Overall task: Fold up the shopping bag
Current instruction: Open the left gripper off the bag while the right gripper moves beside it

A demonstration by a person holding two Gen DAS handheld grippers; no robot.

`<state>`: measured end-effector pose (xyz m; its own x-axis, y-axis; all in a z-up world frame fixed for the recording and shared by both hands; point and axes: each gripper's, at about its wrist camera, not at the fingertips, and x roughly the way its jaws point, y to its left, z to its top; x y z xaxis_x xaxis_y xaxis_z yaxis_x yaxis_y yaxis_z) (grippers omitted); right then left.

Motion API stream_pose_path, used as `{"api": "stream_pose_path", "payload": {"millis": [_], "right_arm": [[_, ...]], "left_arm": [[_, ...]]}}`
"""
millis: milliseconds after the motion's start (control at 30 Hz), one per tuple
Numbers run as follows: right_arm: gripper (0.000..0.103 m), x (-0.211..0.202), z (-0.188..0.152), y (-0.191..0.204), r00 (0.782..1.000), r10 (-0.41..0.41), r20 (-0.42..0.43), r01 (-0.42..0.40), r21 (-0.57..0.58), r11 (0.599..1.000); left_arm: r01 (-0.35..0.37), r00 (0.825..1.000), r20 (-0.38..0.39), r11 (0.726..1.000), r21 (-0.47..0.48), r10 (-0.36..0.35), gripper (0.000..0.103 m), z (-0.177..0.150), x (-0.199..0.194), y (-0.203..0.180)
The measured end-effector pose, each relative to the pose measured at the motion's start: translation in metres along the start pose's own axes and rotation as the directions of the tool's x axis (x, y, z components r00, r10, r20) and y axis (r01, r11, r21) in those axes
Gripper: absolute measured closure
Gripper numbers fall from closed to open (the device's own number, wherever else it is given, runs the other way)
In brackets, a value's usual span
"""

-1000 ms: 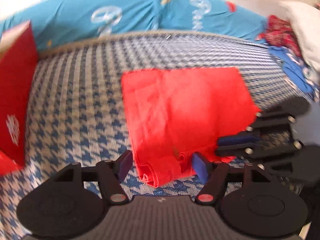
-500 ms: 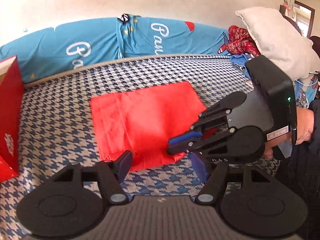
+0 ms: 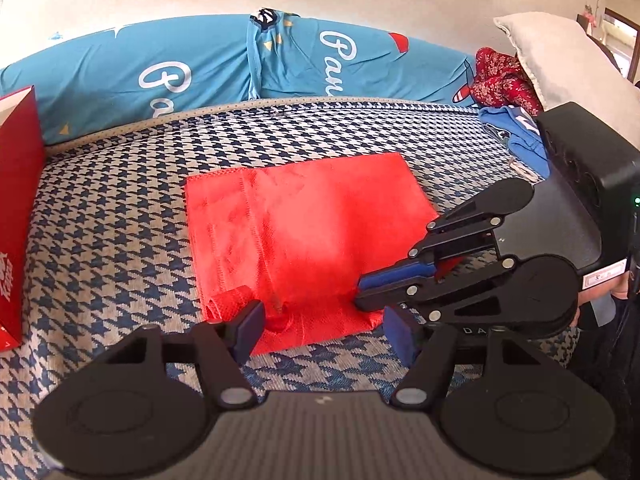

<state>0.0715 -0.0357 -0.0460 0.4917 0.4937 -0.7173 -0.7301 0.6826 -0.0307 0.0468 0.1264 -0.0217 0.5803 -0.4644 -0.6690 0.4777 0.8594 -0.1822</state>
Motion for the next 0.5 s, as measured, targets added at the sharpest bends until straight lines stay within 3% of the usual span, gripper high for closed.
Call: {"api": "stream_pose_path", "payload": {"millis": [167, 433, 500], "right_arm": [[0.096, 0.000, 0.000, 0.003, 1.000, -0.003, 0.001, 0.003, 0.012, 1.000], [0.096, 0.000, 0.000, 0.001, 1.000, 0.005, 0.001, -0.005, 0.019, 1.000], [0.096, 0.000, -0.001, 0.001, 1.000, 0.006, 0.002, -0.006, 0.021, 1.000]], "left_arm": [[0.007, 1.000, -0.014, 0.999, -0.038, -0.007, 0.037, -0.001, 0.009, 0.003], [0.052, 0.999, 0.009, 0.976, -0.213, -0.051, 0.038, -0.010, 0.017, 0.023], [0.046, 0.999, 0.028, 0.979, -0.200, -0.041, 0.038, -0.008, 0.013, 0.018]]}}
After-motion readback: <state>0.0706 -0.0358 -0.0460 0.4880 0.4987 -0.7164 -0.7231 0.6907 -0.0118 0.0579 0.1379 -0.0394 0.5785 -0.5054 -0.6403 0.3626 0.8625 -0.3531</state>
